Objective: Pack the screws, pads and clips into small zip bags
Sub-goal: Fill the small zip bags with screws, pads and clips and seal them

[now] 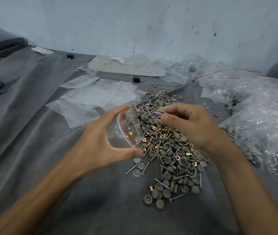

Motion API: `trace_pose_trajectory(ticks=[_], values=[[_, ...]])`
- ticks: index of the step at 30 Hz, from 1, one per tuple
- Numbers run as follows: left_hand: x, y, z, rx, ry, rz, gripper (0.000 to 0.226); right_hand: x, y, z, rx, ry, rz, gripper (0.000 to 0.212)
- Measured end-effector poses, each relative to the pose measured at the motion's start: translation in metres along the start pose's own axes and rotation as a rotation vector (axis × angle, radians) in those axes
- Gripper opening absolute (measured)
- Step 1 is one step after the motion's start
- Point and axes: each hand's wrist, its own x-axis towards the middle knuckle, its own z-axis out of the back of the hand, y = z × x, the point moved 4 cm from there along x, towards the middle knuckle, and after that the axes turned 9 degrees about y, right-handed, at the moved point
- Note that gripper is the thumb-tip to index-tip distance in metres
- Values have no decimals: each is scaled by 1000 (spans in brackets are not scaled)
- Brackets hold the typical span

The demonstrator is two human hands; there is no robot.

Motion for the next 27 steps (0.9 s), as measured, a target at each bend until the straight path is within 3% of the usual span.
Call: trace_pose_trajectory(ticks=[6,17,20,22,25,27], values=[[4,0,-6,-8,-12,-16,107,2,21,-23,-217,80,105,7],[1,1,-7,-24,1,7,112,3,21,-44,-446,116,71,26],[2,2,-7,-60,-9,2,111,3,22,-46,-294,180,93,34],[2,4,-4,-89,-42,8,110,3,23,-32,-252,101,107,26],[3,7,2,-92,-87,25,107,1,9,-8,-381,40,-19,9],[3,9,4,-96,-97,35,107,-1,-4,-7,-565,150,-178,8]])
